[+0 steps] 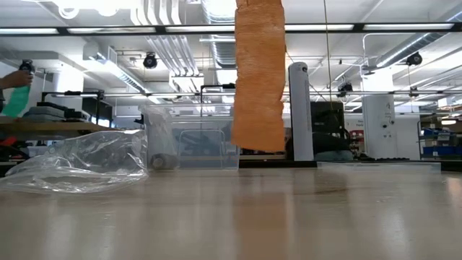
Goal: Roll bandage
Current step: Roll the orange bandage
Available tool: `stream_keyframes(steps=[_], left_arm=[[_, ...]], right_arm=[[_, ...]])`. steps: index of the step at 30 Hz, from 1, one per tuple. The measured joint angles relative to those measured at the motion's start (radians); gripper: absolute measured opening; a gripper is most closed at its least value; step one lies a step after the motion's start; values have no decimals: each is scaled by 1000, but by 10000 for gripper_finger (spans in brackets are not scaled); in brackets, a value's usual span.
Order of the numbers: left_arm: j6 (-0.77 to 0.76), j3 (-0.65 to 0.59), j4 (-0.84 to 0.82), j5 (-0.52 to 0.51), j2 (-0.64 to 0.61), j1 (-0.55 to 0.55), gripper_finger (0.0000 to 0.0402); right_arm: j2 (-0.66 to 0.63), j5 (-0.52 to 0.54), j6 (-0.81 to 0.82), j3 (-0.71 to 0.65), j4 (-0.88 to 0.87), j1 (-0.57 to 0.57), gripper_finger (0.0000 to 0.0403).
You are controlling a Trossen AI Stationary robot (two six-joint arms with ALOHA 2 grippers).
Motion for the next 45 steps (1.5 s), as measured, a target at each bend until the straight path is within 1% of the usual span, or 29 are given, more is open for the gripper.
stream_keyframes(steps=[5,7,8,14,18,22,25,32,34,37,42,45], left_arm=[[100,0,-10,-18,0,0,75],[142,0,-18,-18,0,0,43],[162,0,-18,-17,0,-1,34],[310,0,-19,-14,0,-2,36],[454,0,-19,-17,0,-13,54],[546,0,-19,-26,0,-23,46],[583,0,-18,-27,-1,-28,39],[654,0,-14,-27,-4,-29,47],[664,0,-13,-24,-6,-30,48],[677,0,-13,8,-6,-30,48],[769,0,-30,10,-6,-30,49],[787,0,-35,6,-6,-30,49]], right_arm=[[0,-1,124,0,-10,-1,116],[-1,-12,171,0,-20,-1,126],[-1,-26,199,0,-21,-1,133],[-6,-49,426,0,-11,-2,182],[-6,-51,569,0,13,-1,212],[-6,-52,631,0,27,-1,234],[-7,-54,653,0,26,0,245],[3,-50,638,0,18,0,250],[4,-49,631,0,17,0,247],[4,-46,631,0,18,0,241],[4,-42,631,0,17,0,232],[5,-41,627,0,15,0,225]])
